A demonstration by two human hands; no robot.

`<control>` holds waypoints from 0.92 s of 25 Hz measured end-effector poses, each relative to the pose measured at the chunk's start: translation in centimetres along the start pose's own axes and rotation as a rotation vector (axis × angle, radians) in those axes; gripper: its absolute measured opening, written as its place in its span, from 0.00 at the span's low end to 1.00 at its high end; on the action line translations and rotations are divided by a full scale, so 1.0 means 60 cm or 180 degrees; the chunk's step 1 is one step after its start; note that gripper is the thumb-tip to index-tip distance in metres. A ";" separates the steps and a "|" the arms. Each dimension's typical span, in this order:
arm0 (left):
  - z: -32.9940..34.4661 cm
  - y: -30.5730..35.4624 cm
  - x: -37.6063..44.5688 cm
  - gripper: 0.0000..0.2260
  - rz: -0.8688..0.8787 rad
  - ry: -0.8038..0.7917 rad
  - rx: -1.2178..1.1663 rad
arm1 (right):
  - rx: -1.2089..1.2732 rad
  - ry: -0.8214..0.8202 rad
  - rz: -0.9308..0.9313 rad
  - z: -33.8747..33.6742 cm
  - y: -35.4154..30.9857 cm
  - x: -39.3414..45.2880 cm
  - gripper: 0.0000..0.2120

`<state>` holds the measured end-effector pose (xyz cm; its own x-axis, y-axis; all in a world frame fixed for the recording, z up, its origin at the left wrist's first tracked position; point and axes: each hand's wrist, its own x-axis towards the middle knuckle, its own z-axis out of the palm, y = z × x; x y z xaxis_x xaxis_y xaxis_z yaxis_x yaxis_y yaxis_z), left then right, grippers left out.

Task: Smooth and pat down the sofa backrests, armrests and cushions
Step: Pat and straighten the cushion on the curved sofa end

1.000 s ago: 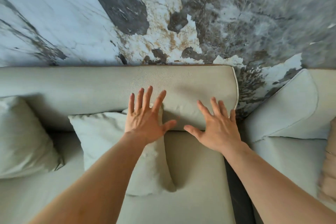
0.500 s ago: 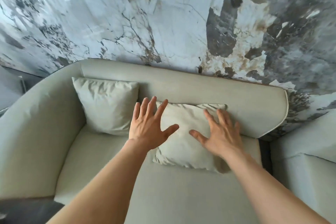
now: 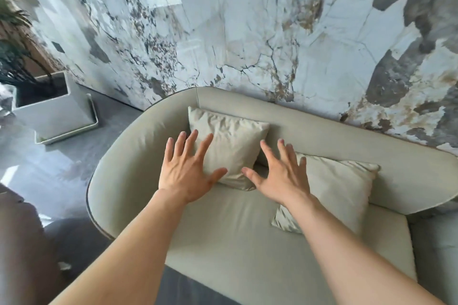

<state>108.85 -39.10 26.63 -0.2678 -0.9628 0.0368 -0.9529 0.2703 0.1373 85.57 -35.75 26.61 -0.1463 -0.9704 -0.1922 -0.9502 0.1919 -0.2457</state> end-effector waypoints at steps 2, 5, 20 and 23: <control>-0.011 -0.033 0.013 0.41 -0.0058 0.0046 -0.0015 | -0.0019 0.0067 -0.0039 -0.001 -0.042 0.022 0.46; -0.011 -0.064 0.042 0.41 -0.0090 0.0106 -0.0005 | 0.0027 0.0130 -0.0058 0.008 -0.081 0.065 0.46; 0.074 -0.152 0.292 0.40 0.0120 0.0015 0.0172 | 0.0069 0.0144 0.0318 0.064 -0.072 0.283 0.47; 0.132 -0.186 0.375 0.40 0.0282 0.0154 0.0070 | -0.0091 0.0323 0.0387 0.118 -0.086 0.351 0.48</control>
<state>112.31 -63.78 18.06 -0.3444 -0.9340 0.0956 -0.9289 0.3537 0.1098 89.32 -56.16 17.08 -0.2863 -0.9504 -0.1217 -0.9310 0.3060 -0.1990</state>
